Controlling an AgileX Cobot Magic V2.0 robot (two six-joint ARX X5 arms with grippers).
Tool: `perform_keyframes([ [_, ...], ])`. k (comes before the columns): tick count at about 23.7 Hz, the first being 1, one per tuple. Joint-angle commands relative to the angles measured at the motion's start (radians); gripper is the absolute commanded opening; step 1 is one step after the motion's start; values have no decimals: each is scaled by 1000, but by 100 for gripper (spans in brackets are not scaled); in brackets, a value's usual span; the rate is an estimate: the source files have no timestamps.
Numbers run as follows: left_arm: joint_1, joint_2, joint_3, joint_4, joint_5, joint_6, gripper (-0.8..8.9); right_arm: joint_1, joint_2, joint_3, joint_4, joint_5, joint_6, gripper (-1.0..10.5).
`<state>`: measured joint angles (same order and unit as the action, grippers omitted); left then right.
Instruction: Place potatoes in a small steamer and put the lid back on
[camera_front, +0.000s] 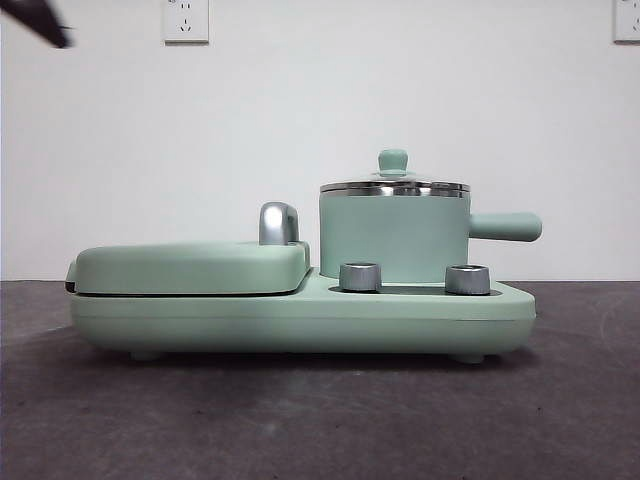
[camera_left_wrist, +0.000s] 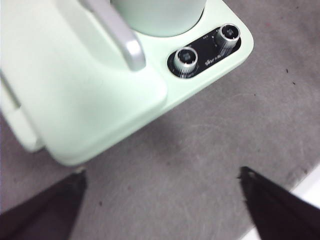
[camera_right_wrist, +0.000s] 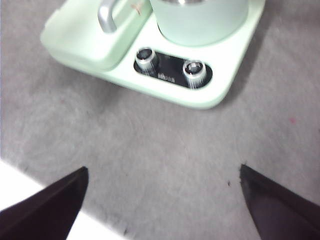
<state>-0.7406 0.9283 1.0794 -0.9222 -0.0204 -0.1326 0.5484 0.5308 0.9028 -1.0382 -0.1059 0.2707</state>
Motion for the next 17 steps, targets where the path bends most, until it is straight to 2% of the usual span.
perform_keyframes([
  [1, -5, -145, -122, 51, 1, -16, 245, 6, 3, -1, 43, -2, 8, 479],
  [2, -5, -195, -153, 57, 2, -25, 22, 6, 4, -1, 56, -10, 8, 253],
  [3, -5, -243, -179, 64, 0, -45, 14, 6, 3, -1, 73, -34, -13, -1],
  [7, -5, -330, -191, 55, -8, -68, 6, 6, 3, 0, 125, -25, -17, 11],
  [17, -5, -392, -193, 61, -8, -68, 6, 6, 3, 0, 125, -25, -17, 10],
])
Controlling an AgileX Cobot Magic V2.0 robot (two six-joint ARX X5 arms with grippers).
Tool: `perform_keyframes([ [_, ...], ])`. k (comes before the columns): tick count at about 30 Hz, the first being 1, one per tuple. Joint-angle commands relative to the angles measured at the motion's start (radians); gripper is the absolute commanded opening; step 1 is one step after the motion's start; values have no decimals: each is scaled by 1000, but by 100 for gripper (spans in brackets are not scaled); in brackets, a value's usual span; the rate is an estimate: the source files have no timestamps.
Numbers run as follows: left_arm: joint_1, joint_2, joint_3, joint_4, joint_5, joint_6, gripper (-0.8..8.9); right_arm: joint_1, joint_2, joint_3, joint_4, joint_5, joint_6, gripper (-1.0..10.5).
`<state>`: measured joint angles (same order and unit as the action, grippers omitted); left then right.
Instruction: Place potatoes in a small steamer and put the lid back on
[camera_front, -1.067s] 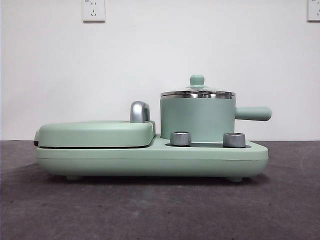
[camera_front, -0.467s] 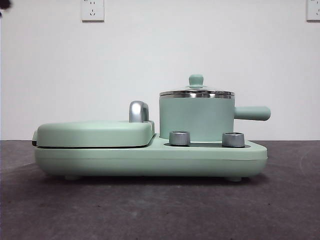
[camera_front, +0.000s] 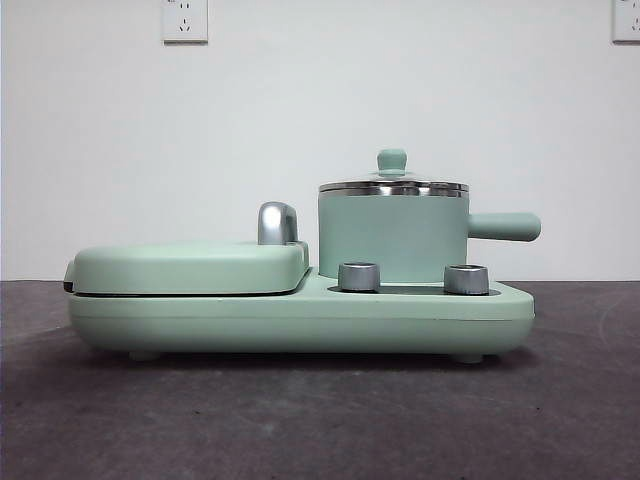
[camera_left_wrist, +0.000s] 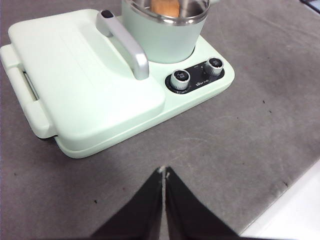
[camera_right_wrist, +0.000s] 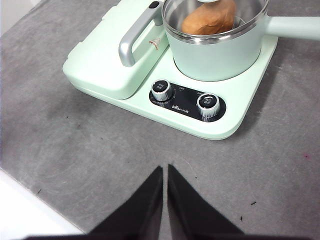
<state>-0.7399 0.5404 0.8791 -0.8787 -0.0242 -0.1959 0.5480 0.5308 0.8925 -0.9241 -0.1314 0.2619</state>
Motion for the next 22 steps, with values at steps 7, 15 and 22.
perform_keyframes([
  [7, 226, -117, -101, 184, 29, 83, 6, 6, 3, 11, 11, 0, -8, 11],
  [15, 611, -422, -628, 682, 102, 233, 6, 6, 3, 11, 11, 1, -8, 10],
  [22, 700, -539, -859, 688, 98, 237, 6, 6, 3, 11, 11, 1, -8, 11],
])
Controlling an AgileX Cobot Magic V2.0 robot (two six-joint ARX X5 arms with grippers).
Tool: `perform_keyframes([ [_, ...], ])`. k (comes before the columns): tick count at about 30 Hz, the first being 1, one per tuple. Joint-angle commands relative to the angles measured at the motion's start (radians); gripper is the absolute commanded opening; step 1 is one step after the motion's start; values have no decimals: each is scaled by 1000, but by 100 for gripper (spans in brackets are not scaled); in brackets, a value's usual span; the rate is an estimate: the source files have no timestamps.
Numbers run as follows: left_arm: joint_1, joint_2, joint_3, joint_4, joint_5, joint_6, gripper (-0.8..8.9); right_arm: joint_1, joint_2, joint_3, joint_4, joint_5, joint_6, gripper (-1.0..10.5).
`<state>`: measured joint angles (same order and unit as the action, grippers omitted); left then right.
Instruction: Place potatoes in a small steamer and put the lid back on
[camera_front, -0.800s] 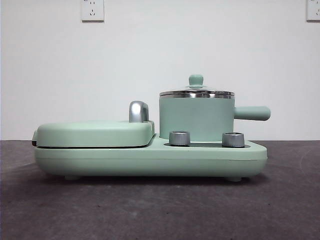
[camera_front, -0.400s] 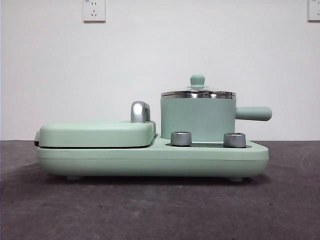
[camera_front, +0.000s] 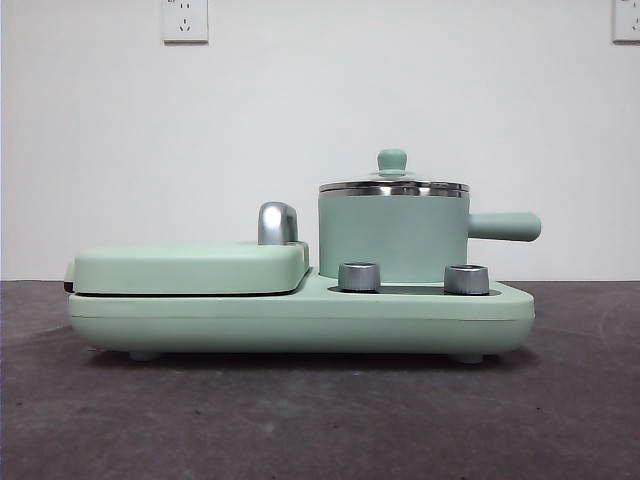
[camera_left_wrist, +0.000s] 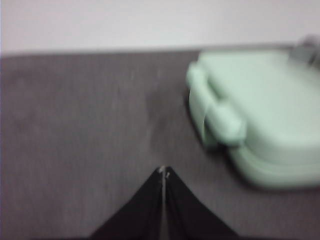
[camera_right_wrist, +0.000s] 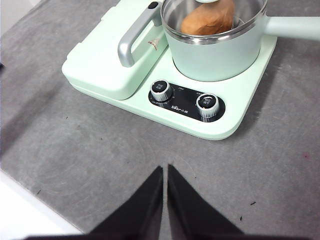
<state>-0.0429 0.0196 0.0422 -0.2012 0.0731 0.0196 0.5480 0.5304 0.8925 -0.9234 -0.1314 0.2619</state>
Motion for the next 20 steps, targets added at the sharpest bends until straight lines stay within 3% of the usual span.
perform_keyframes([
  [1, 3, -13, -27, 14, 0, 20, 6, 6, 3, 11, 10, 1, -8, 11],
  [16, 3, -11, -17, 66, 0, 20, 6, 6, 2, 11, 18, 0, -8, 10],
  [18, 3, -11, -17, 66, 0, 20, 6, -5, -18, -12, 50, 11, -10, 10],
  [20, 3, -11, -17, 66, 1, 20, 6, -69, -61, -87, 182, 62, -65, 10],
])
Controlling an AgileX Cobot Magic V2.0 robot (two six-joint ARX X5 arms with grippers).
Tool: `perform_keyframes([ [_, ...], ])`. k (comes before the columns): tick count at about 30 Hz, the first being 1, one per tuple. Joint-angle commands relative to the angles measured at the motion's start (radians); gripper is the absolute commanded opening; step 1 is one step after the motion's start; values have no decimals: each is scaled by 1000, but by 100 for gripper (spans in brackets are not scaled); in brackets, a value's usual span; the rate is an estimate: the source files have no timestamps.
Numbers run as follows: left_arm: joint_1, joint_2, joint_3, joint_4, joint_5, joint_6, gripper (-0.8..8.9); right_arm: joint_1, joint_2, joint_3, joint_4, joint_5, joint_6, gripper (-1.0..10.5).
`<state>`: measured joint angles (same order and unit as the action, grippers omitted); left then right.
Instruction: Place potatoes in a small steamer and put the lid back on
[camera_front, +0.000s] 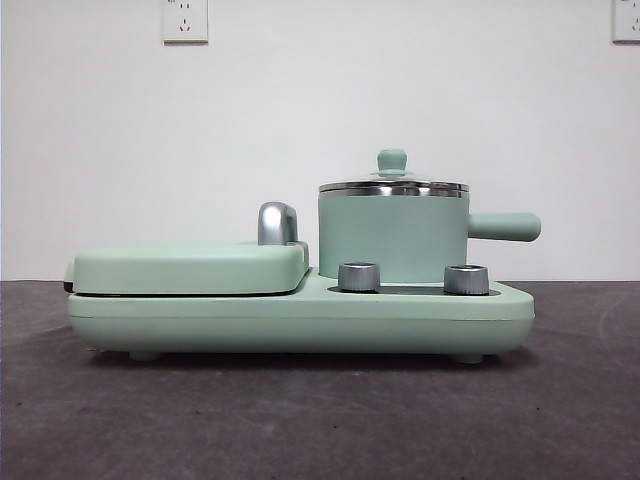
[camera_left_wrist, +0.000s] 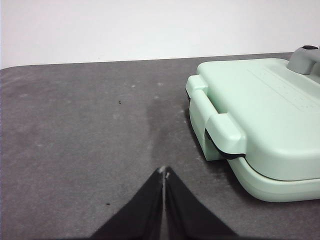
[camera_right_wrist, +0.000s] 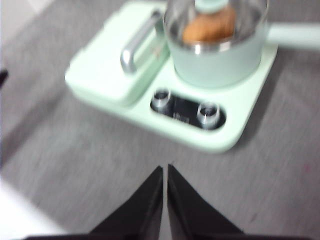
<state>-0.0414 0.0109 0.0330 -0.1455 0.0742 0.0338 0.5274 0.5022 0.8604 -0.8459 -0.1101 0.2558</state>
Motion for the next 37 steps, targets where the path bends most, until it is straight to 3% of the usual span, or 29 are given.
perform_keyframes([
  [1, 1, -2, -8, 11, 0, 6, 6, -97, -66, -115, 196, 31, -91, 11],
  [3, 1, -2, -8, 11, -1, 6, 6, -194, -149, -257, 373, -5, -140, 10],
  [6, 1, -2, -8, 11, 0, 6, 6, -339, -298, -486, 595, 31, -186, 11],
  [11, 1, -2, -8, 11, -1, 6, 6, -502, -486, -731, 665, 92, -196, 11],
  [17, 1, -2, -8, 10, 0, 6, 6, -524, -499, -847, 667, 69, -196, 11],
  [37, 1, -2, -8, 11, 1, 6, 6, -524, -499, -847, 817, 70, -196, 11],
])
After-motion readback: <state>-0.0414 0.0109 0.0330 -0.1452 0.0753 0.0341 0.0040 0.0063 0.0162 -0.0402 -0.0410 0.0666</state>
